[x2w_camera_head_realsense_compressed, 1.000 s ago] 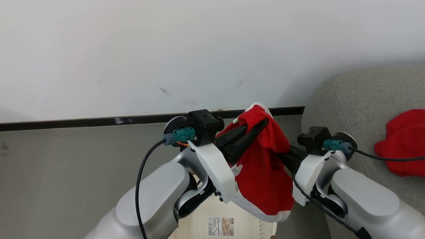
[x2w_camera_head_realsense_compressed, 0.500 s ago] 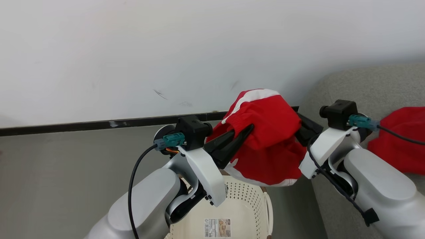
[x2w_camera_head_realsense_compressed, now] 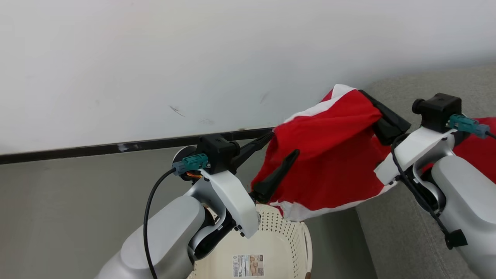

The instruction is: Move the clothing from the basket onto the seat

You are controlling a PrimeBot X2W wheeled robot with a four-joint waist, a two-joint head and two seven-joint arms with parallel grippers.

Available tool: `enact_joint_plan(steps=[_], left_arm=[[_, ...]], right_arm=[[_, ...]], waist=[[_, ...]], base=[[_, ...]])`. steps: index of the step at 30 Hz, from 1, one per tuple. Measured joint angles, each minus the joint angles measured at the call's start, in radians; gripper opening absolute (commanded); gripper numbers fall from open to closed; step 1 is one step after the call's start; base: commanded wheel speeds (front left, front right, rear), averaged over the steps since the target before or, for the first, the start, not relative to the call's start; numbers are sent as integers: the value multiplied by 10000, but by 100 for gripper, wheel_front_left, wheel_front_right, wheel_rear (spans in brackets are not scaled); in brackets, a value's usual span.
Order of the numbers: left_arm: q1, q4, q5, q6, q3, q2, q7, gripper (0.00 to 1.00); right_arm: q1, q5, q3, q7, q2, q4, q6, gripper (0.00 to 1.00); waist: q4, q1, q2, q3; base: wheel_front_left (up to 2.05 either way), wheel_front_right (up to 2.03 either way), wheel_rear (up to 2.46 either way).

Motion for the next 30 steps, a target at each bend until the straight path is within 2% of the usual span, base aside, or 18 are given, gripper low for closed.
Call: enact_joint_plan(steps=[14,30], left_arm=[[158,-25,-82,-2,-109,104,-31,100],[257,-25,-81,-13,-219,176,-75,100]], right_arm=[[849,-414,-1839,-4,-349,-690,0,0],[2070,-788,-3708,-13,-359,-1998,0,0]], waist=[[-551,0,0,-59],[-1473,0,0,-29]], base=[[0,0,0],[0,0,0]])
